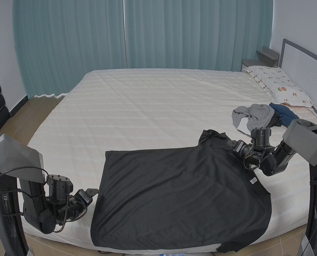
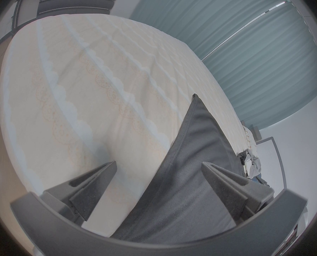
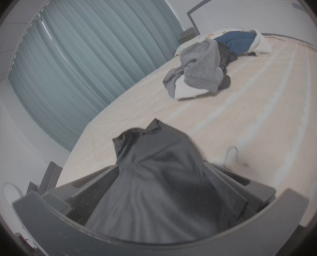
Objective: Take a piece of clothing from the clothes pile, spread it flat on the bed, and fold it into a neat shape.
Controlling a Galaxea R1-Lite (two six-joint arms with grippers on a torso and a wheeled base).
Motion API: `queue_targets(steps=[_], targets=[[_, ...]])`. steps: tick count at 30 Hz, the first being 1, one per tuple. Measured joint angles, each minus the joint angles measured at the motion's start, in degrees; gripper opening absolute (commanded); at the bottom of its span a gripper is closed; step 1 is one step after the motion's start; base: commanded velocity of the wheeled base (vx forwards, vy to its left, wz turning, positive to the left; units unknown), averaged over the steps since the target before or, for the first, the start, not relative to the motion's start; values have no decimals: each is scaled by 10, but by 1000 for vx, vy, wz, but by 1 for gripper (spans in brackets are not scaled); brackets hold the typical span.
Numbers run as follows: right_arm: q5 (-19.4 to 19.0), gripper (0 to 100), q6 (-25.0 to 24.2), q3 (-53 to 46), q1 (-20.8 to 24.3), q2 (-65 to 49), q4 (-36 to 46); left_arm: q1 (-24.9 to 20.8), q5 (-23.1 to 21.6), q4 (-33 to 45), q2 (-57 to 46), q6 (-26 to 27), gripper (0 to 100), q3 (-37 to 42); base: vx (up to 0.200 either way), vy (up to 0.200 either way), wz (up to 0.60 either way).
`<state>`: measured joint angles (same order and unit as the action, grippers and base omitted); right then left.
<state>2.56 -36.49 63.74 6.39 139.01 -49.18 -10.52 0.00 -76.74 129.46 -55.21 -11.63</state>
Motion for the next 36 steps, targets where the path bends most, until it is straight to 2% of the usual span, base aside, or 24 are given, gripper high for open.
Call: queue_targets(steps=[14,21,24,28,36], targets=[[-49,100,-18,-399,15,-164,-182,2,-37,-87,8,4,100,62,0,0,0],[-58,100,-68,-579,43,-218,-280,0,-58,-120,14,7,100,93,0,0,0],[-59,100,-89,-610,58,-237,-295,-1,-64,-122,16,9,100,102,0,0,0],[-57,100,-102,-623,74,-243,-287,-2,-67,-122,19,10,100,105,-200,0,0],[-21,100,-152,-627,141,-232,-280,-3,-68,-123,22,11,100,106,-200,0,0]])
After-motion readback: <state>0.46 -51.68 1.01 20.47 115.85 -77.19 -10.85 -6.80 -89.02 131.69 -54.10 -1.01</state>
